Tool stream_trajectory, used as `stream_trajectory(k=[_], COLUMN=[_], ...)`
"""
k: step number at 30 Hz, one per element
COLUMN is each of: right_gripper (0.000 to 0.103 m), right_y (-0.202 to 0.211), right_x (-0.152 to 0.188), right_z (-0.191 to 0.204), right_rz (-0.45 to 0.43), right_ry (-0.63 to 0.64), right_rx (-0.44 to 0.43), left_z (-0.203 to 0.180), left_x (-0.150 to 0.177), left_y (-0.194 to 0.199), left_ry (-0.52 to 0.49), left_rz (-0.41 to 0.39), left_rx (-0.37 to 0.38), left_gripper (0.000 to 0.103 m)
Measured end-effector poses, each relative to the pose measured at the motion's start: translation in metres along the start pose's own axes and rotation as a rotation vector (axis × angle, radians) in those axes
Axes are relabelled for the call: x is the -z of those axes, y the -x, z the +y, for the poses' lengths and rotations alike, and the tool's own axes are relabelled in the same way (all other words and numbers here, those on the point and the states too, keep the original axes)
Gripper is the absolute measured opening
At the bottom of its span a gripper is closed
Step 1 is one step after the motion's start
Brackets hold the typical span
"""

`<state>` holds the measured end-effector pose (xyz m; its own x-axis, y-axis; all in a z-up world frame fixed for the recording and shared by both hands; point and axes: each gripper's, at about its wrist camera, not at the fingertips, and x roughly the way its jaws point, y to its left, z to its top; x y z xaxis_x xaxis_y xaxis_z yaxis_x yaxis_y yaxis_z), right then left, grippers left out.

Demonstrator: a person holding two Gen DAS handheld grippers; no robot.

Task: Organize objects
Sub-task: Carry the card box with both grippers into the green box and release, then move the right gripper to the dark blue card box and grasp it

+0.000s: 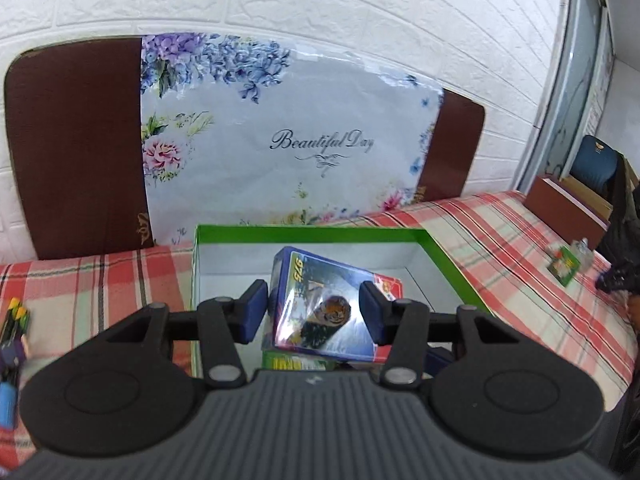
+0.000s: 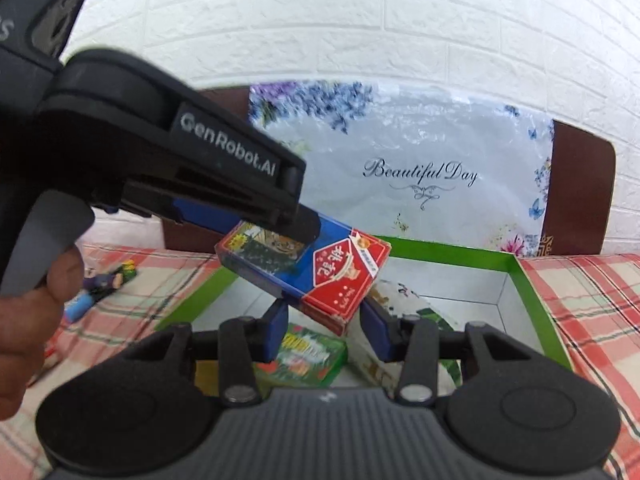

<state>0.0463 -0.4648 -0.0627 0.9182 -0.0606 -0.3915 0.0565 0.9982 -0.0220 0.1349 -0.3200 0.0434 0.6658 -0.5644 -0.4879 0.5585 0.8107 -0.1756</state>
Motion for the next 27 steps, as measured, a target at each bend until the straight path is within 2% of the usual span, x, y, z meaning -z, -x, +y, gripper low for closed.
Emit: stream_trajectory(k=[6,8,10,14,19,22,27], right_gripper=[0.042,0.045,0.057,0.056,0.056,0.056,0.056], right_y=[-0.047,-0.050,-0.040,-0.007,0.040,0.061,0.063], right_x=[0.002,0.002,0.003,0.012,0.032,0.045,0.064], right_z=[-0.010,-0.010,-0.008,0.004,0.025,0.036,0.059], right_rz=[0.072,0.070,0.040,-0.017,-0.049,-0.005,0.163], right_ry=[-0.009,-0.022,-0.051,-0.054,-0.093,-0.136,-0.172], right_rx=[0.030,0.044,0.047,0.039,0.038,0.007,-0.043], left_z=[0.011,0.014,0.022,0.024,0.024,0.027,0.052], left_x=[0.000,0.000,0.003,0.015,0.041,0.059,0.098], left_y=[-0.031,-0.037,-0.033,-0.001,0.050,0.081,0.118], left_ry=[-0.020,-0.009,0.024,0.013,-0.013,-0.031,0.009], left_rz=[0.022,0.056,0.067,0.032,0.014,0.015,0.074], left_rx=[-0.016,-0.042,-0.050,-0.058,-0.109,-0.149,-0.214], left_gripper=[0.052,0.053,0.053,0.053,0.053,0.053,0.054])
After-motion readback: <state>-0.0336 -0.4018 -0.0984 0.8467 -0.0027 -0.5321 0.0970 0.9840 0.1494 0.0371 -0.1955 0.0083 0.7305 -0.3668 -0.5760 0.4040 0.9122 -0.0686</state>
